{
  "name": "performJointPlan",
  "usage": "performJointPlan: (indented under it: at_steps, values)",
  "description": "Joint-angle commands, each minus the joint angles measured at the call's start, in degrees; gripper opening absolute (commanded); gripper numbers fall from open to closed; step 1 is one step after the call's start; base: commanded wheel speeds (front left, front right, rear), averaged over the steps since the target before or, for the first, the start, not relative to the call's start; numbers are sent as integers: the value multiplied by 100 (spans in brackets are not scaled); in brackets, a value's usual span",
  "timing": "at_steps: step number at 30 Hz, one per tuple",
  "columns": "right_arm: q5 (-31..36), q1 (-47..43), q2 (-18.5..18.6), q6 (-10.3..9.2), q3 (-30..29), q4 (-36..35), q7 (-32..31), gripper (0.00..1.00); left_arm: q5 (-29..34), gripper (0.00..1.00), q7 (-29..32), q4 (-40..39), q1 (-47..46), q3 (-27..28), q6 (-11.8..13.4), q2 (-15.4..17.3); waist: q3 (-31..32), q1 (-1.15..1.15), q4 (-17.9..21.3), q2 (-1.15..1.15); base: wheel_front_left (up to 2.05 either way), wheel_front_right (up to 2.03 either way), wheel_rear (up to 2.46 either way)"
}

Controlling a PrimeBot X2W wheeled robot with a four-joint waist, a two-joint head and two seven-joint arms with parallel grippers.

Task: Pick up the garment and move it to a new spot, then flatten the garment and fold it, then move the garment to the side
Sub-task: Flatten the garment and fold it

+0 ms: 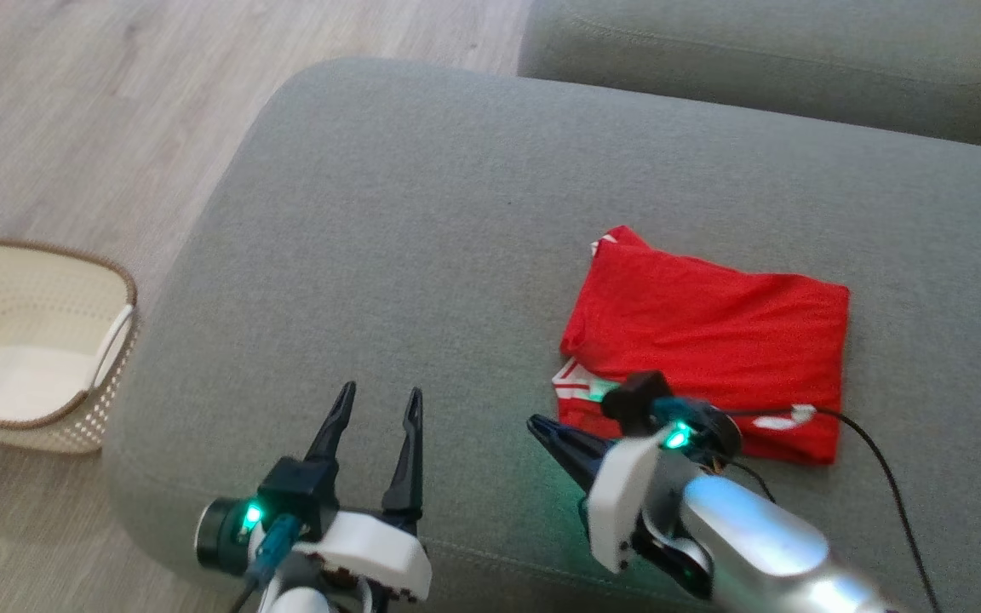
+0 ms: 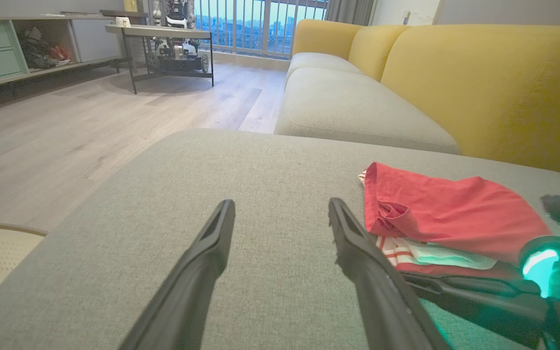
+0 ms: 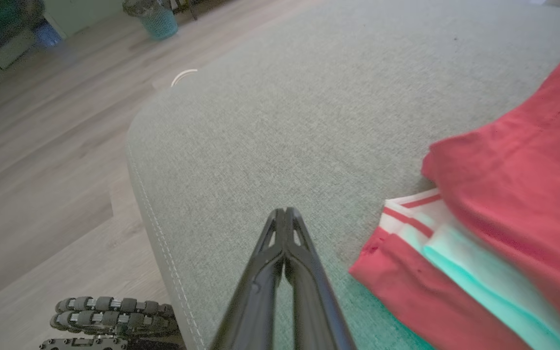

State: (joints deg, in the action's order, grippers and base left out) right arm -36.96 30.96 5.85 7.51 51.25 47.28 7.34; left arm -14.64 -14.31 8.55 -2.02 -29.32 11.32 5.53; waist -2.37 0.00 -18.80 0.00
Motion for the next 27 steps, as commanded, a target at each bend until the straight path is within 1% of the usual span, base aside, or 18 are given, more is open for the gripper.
performJointPlan:
  at_steps: [1,3,4,5,6,8,9,10,11,14,17,21,25,27]
  values:
    - [-71,3,83,-2,58,-206,164,0,1,100,-69,-210,-73,197,43,30,52,0,63,0,0,0,0]
    - [-147,-76,274,-2,86,-389,423,0,-11,100,-69,-268,-6,249,81,39,111,0,163,0,0,0,0]
    - [-95,-110,378,-2,32,-456,545,24,-23,100,-69,-301,36,283,98,42,142,0,224,0,0,0,0]
    - [-11,-161,470,-2,-60,-516,636,67,-35,100,-69,-333,83,320,119,44,180,0,292,0,0,0,0]
    - [72,-234,545,-2,-229,-568,697,100,-45,100,-69,-363,132,359,140,47,214,0,364,0,0,0,0]
    - [350,-398,666,-2,-757,-718,753,100,-50,100,-69,-428,214,448,174,62,272,0,518,0,0,0,0]
    - [583,-492,712,-2,-1139,-936,758,100,-29,100,-69,-460,243,492,191,79,299,0,598,0,0,0,0]
    - [868,-643,734,-2,-1539,-1229,760,100,9,100,-69,-518,261,548,212,91,342,0,686,0,0,0,0]
    - [1381,-1111,657,-2,-2272,-1883,762,100,101,100,-69,-652,320,665,258,96,396,0,859,0,0,0,0]
    - [2160,-1835,509,-2,-3138,-2684,763,100,239,100,-69,-808,425,831,257,89,472,0,1079,0,0,0,0]
    - [2799,-2408,277,-2,-3759,-3201,764,100,364,100,-69,-918,518,977,172,61,562,0,1246,0,0,0,0]
    - [3289,-2959,-75,-2,-4554,-3738,764,100,551,100,-69,-913,690,1120,8,32,697,0,1387,0,0,0,0]
    - [3449,-3282,-242,-2,-4885,-4155,765,100,757,100,-69,-856,889,1256,-101,11,779,0,1473,0,0,0,0]
    - [3457,-3405,-272,-2,-4944,-4189,765,100,828,100,-69,-821,983,1310,-142,-13,812,0,1482,0,0,0,0]
